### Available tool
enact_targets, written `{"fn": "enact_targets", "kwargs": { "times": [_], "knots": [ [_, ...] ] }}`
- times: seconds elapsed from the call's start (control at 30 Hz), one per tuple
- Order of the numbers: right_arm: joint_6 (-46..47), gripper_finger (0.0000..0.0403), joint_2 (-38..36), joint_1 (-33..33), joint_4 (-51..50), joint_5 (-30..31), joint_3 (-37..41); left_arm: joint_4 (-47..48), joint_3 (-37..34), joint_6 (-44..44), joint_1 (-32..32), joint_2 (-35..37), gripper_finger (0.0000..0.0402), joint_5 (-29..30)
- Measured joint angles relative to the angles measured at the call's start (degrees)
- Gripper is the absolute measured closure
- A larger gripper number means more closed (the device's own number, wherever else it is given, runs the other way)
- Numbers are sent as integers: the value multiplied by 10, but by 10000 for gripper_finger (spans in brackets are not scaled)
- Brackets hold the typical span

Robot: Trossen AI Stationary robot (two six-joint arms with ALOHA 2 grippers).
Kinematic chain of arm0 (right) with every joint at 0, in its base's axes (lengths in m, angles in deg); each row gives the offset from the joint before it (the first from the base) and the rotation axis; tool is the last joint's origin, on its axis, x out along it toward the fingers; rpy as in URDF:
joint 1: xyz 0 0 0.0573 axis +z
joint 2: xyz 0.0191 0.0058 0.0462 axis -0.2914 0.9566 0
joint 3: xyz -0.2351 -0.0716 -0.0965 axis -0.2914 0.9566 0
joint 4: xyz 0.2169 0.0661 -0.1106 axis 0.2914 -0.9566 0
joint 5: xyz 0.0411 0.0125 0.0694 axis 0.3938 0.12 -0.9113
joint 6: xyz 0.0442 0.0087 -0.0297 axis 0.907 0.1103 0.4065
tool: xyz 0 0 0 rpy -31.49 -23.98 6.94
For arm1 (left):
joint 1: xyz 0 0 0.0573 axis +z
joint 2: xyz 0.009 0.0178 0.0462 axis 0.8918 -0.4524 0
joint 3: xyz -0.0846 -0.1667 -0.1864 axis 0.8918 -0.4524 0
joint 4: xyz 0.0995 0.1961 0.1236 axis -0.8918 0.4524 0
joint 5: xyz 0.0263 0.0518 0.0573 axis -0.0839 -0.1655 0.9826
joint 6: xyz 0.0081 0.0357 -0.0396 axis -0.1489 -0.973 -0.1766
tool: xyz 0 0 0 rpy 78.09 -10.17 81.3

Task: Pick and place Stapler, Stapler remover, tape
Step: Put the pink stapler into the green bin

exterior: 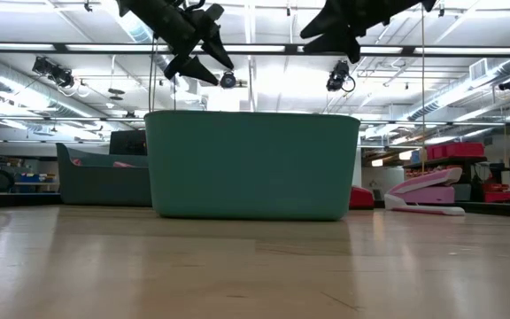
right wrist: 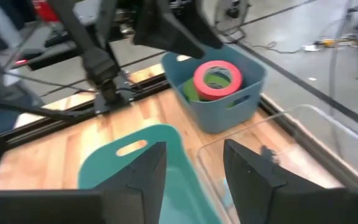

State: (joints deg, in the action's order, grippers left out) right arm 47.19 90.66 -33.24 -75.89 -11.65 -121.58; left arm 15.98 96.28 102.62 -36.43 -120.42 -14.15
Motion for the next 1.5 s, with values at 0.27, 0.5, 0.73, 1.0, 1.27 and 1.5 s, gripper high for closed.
{"fn": "enact_targets", "kwargs": {
  "times": [0.27,0.5,0.73,1.0,1.27,1.5],
  "knots": [
    [17,188,0,-18,-39,36,0,0,0,0,0,0,133,0],
    [10,131,0,-52,-160,81,0,0,0,2,0,0,134,0],
    [21,122,5,-77,-261,125,1,0,0,2,0,0,134,0],
    [47,129,19,-93,-333,161,1,-1,0,0,2,0,134,0],
    [90,129,24,-116,-346,167,70,-1,0,0,0,0,133,0],
    [117,129,24,-148,-351,166,112,-1,0,0,0,0,134,0]
  ]
}}
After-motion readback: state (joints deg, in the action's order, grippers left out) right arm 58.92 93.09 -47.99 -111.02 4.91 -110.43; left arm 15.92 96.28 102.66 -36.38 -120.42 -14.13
